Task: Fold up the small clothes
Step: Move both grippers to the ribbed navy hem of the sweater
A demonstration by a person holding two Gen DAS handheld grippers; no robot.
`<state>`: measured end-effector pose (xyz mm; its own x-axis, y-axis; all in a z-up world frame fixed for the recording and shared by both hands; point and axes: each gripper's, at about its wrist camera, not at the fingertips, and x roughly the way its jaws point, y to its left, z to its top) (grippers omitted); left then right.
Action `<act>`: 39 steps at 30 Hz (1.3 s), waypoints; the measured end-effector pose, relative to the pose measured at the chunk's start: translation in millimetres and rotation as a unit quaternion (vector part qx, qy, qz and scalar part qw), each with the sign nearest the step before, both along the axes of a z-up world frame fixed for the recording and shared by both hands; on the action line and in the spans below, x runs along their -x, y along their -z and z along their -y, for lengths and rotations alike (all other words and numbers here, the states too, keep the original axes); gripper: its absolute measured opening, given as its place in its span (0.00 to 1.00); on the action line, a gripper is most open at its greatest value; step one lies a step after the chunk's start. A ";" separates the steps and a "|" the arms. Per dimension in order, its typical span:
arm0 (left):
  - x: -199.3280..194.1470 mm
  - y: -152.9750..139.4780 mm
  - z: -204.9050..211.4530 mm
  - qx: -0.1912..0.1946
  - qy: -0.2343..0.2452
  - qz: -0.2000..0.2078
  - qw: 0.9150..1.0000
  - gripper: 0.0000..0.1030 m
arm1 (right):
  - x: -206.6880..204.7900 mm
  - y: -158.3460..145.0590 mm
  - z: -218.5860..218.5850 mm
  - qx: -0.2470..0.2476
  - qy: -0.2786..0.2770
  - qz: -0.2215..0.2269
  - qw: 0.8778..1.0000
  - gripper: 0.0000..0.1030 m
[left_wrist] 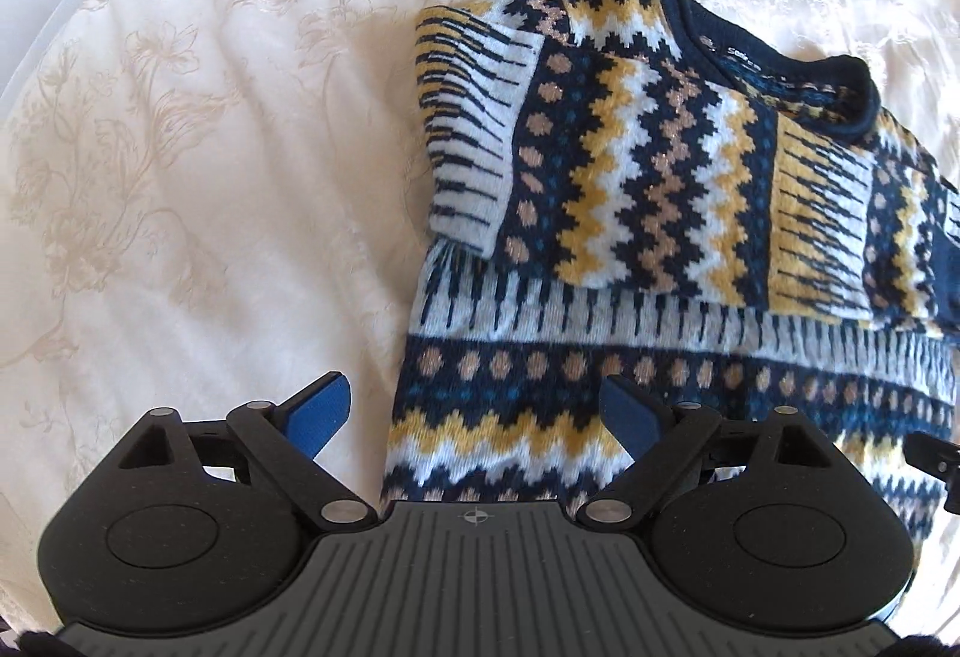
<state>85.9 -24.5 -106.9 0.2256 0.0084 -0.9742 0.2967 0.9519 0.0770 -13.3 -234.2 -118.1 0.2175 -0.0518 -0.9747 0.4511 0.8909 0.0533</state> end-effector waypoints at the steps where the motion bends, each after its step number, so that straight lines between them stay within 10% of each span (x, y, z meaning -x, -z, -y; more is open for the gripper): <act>1: 7.4 -1.4 -1.9 0.000 0.000 0.001 1.000 0.88 | 7.8 -1.3 -4.2 -0.002 0.001 0.001 1.000 0.99; 24: 150.2 -2.4 -142.0 0.048 0.047 0.015 0.998 0.81 | 143.9 3.8 -87.5 -0.040 0.046 0.012 0.998 0.99; 39: 255.7 26.4 -143.4 0.060 0.067 0.058 0.994 0.81 | 217.9 16.5 -105.3 -0.053 -0.030 0.065 0.996 0.99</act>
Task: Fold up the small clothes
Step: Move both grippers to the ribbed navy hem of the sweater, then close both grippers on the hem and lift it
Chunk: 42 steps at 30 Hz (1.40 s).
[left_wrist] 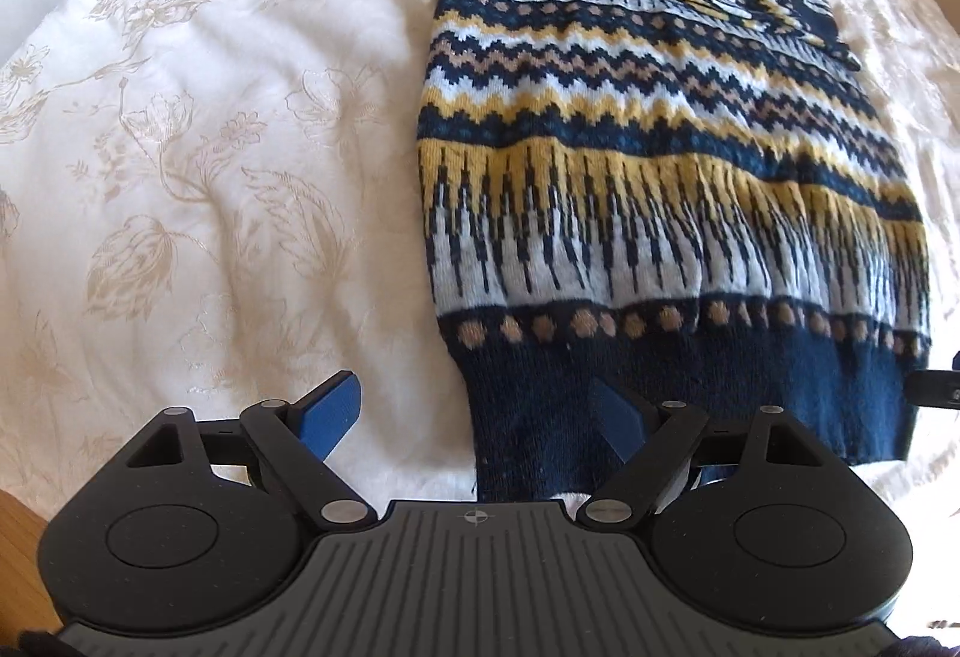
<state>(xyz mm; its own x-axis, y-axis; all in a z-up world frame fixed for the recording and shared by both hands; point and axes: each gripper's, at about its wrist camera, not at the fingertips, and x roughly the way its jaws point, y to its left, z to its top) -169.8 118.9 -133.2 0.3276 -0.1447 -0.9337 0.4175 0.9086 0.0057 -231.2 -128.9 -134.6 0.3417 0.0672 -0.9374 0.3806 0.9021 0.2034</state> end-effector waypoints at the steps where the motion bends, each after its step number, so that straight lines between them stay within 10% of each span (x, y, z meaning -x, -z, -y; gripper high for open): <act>1: 5.4 2.5 0.1 0.001 -0.002 0.000 1.000 0.81 | 5.1 1.3 1.5 -0.005 0.001 0.004 1.000 0.99; 20: 8.5 33.8 9.2 -0.011 0.011 0.011 1.000 0.81 | 25.4 32.4 15.7 -0.044 0.020 0.018 0.999 0.82; 35: 1.0 56.4 6.8 0.002 0.015 -0.008 1.000 0.95 | 13.5 59.6 10.3 -0.040 0.010 0.005 0.999 1.00; 38: -0.1 54.5 5.2 0.008 0.016 -0.018 1.000 0.91 | 18.1 58.8 15.1 -0.052 0.011 0.011 0.999 1.00; 42: -5.6 47.1 5.1 0.032 0.024 -0.037 0.999 0.61 | 19.6 56.5 29.0 -0.099 0.037 0.010 0.994 1.00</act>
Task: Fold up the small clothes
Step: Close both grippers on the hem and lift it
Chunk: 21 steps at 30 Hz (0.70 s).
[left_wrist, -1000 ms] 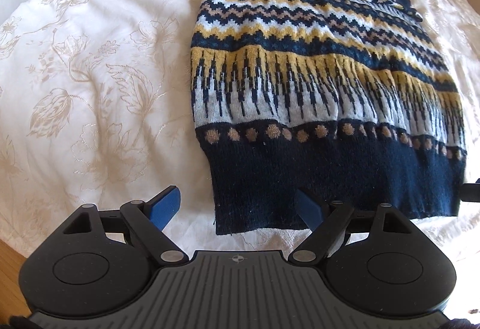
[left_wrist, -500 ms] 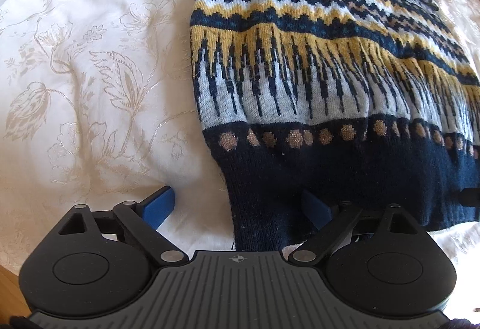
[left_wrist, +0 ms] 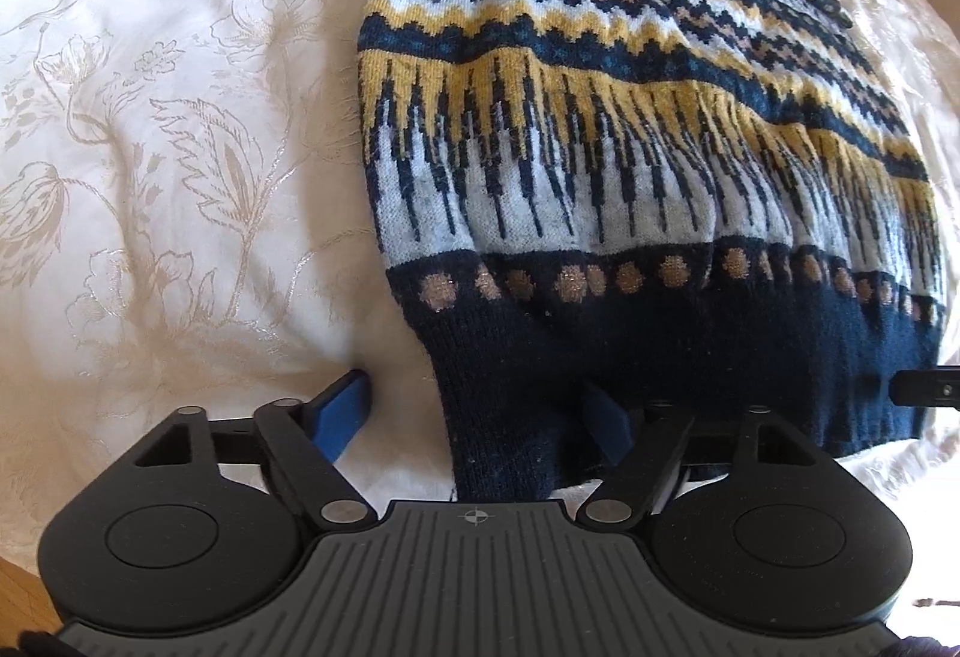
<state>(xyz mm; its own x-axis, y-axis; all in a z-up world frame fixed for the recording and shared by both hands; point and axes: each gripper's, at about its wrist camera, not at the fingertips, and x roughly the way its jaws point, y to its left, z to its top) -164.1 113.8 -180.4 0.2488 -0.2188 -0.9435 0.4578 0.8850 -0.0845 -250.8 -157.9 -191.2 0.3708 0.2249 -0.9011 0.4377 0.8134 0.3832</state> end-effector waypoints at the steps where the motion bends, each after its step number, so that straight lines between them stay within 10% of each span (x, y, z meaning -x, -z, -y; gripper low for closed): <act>1: 0.9 -1.8 -0.2 0.004 0.004 -0.002 1.000 0.50 | 1.3 -0.8 3.7 -0.013 0.010 -0.001 1.000 0.99; 3: 2.0 -6.9 -0.6 0.016 0.009 -0.011 1.000 0.33 | 4.9 -4.5 9.7 -0.027 0.025 -0.005 0.999 0.85; 7: -2.8 -20.4 -5.1 0.043 -0.006 -0.031 0.999 0.07 | 10.5 -14.4 18.2 -0.054 0.034 -0.003 0.998 0.13; 21: -78.0 -125.3 11.9 0.165 -0.030 0.045 0.985 0.05 | -28.8 -113.1 55.0 -0.018 0.078 0.121 0.989 0.11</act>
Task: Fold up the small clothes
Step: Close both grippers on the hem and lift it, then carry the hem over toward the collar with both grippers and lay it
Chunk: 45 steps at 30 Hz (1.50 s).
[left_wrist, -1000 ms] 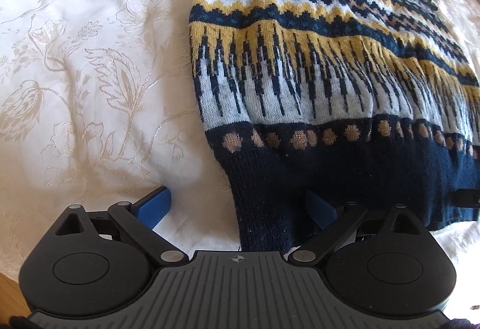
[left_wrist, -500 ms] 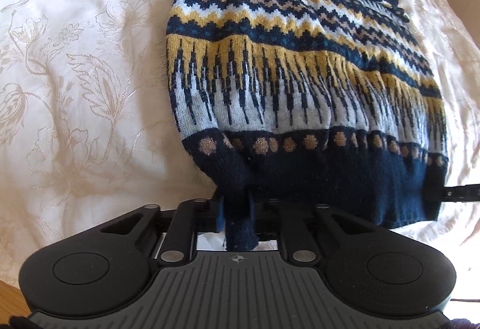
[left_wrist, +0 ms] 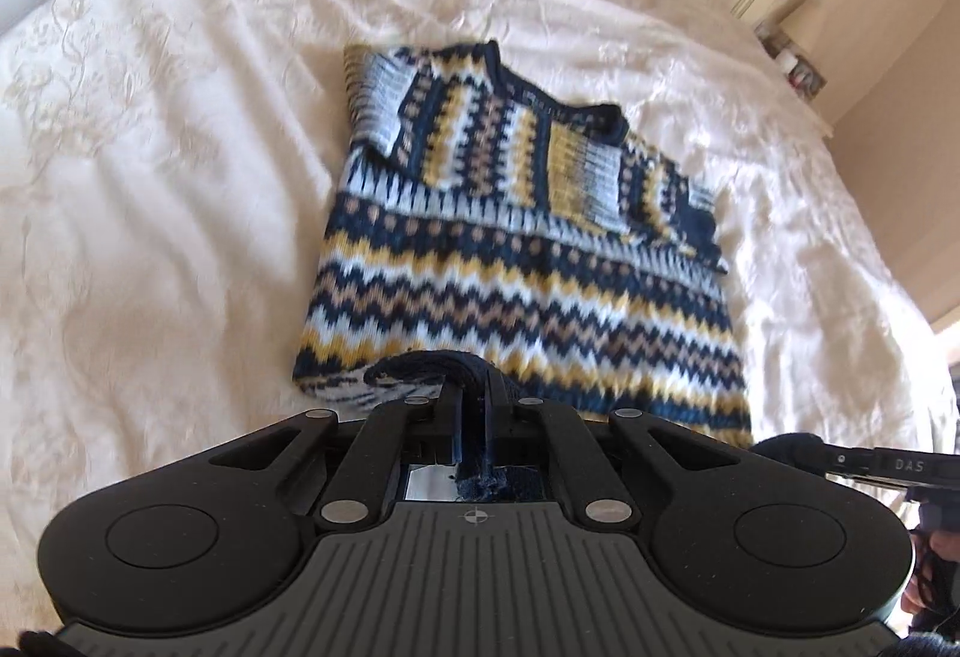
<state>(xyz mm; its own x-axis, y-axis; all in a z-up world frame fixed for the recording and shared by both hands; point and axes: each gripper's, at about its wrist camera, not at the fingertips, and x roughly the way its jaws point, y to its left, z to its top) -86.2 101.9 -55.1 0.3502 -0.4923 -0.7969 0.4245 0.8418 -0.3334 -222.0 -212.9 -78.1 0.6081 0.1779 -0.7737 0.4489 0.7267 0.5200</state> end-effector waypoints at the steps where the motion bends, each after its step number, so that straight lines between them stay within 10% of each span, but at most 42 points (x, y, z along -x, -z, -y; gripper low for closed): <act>1: -9.7 -5.9 4.3 0.007 -0.002 0.008 1.000 0.05 | -8.4 -5.3 5.0 0.002 0.009 0.009 1.000 0.11; 13: -139.4 -20.7 69.7 0.047 0.010 0.038 0.998 0.05 | -127.7 -38.7 68.9 0.051 0.091 0.061 0.993 0.11; 28: -239.3 54.0 124.6 -0.030 -0.054 -0.013 0.998 0.09 | -266.7 34.0 137.5 0.050 0.066 -0.037 0.996 0.12; 33: -263.3 57.6 128.2 -0.055 -0.089 -0.002 0.995 0.34 | -285.7 44.4 150.7 0.054 0.068 -0.045 0.995 0.21; 37: -276.3 48.1 126.7 -0.062 -0.095 0.012 0.993 0.42 | -285.7 40.2 157.8 0.083 0.086 -0.029 0.992 0.63; 45: -241.5 30.3 141.8 -0.115 -0.028 0.071 0.990 0.63 | -279.6 23.5 134.8 0.163 0.042 -0.029 0.985 0.70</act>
